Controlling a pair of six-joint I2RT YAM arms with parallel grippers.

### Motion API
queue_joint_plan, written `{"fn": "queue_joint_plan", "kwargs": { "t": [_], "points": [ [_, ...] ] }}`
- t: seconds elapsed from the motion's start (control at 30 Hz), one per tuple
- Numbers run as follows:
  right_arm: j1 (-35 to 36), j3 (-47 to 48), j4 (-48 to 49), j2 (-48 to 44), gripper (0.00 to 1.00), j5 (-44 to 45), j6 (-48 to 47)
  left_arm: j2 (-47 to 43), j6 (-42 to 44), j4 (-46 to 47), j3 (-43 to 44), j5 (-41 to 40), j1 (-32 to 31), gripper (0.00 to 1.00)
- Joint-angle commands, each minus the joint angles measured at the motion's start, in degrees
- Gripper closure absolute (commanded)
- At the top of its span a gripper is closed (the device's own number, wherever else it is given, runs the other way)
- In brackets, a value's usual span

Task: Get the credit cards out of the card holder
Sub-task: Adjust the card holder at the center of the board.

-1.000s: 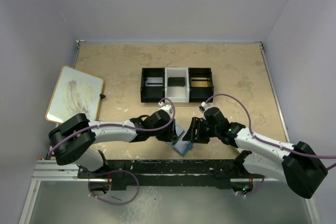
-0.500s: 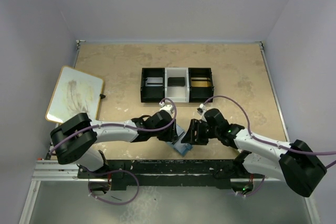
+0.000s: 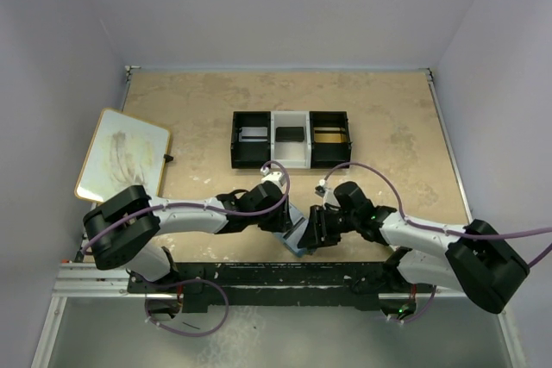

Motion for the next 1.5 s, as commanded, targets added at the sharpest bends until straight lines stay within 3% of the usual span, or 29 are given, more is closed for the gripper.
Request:
{"fn": "queue_joint_plan", "kwargs": {
  "t": [0.0,0.1,0.33,0.5,0.7,0.97,1.13,1.47],
  "points": [
    [0.0,0.2,-2.3,-0.7,0.53,-3.8,-4.3,1.1,-0.4,-2.4,0.7,-4.1,0.0,0.66],
    [0.0,1.4,-8.4,-3.3,0.53,-0.3,-4.4,0.3,0.0,-2.1,0.7,-3.7,0.0,0.66],
    [0.0,10.5,-19.0,-9.7,0.52,17.7,-1.4,-5.4,0.8,-3.7,1.6,-5.2,0.0,0.65],
    [0.1,16.2,-24.5,-6.2,0.5,27.9,-0.7,-10.1,0.8,-8.2,2.7,-10.3,0.0,0.63],
    [0.1,19.4,-22.8,1.4,0.46,28.7,-3.3,-12.8,-4.4,-12.0,-0.1,-13.7,0.0,0.61],
    [0.0,17.7,-19.2,6.1,0.4,23.7,-4.8,-15.0,-12.0,-5.2,-8.3,-9.2,0.1,0.55],
    [0.0,15.3,-17.2,6.2,0.36,20.7,-4.7,-12.6,-14.2,-1.7,-7.9,-8.7,0.1,0.46],
    [0.0,10.6,-14.1,4.4,0.37,17.2,-2.1,-2.5,-11.9,3.0,-2.4,-8.5,1.2,0.45]
  ]
}}
